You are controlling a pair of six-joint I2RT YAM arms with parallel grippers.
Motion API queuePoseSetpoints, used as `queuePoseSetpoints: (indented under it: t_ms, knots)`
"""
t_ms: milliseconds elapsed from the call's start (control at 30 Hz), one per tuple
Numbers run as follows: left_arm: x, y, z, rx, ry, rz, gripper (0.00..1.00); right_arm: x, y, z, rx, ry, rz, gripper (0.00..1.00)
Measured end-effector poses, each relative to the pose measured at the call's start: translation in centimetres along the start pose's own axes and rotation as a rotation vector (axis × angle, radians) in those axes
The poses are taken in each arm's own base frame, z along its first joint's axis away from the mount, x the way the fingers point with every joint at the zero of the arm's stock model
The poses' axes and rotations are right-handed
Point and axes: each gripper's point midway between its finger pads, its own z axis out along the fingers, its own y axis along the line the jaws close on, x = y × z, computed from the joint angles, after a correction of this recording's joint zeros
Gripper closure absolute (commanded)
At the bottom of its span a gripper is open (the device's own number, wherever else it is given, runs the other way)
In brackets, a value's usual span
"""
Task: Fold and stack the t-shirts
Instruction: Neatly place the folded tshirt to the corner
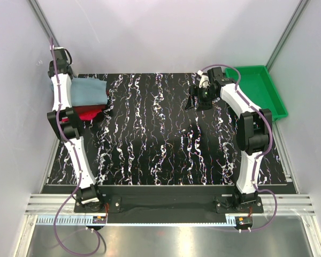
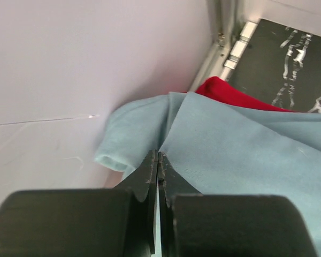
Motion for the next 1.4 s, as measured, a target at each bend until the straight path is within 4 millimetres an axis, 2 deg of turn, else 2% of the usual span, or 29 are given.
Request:
queuePoseSetpoints:
  t_ms: [367,700,867,900,1000,1167,1267,1400]
  knots:
    - [-0.4,2.0,0.0,-0.106,-0.012,0.021,1.00,0.0,0.0,0.0,0.000,0.000,0.000,0.18]
    - [-0.1,2.6,0.4,-0.139,-0.007,0.049,1.00,0.3,-0.1,0.2,0.001,0.007,0.004,0.17]
    - [0.4,2.4,0.9,-0.139,-0.002,0.065,0.91,0.7,-0.3,0.3,0.003,0.017,0.009,0.17]
    - [0.6,2.3,1.0,-0.138,0.003,0.068,0.88,0.8,-0.3,0.4,0.003,0.018,0.009,0.17]
    - [1.0,2.3,1.2,-0.137,0.013,0.078,0.57,0.8,-0.3,0.4,0.003,0.019,0.010,0.17]
    - [1.0,2.2,1.2,-0.138,0.012,0.066,0.27,1.2,-0.4,0.4,0.004,0.025,0.013,0.16]
    - [1.3,1.7,1.1,-0.119,0.021,0.060,0.17,1.3,-0.4,0.3,0.004,0.024,0.012,0.16]
    - [1.2,0.2,0.3,-0.071,0.028,0.041,0.14,1.2,-0.4,0.0,0.015,0.016,0.008,0.15]
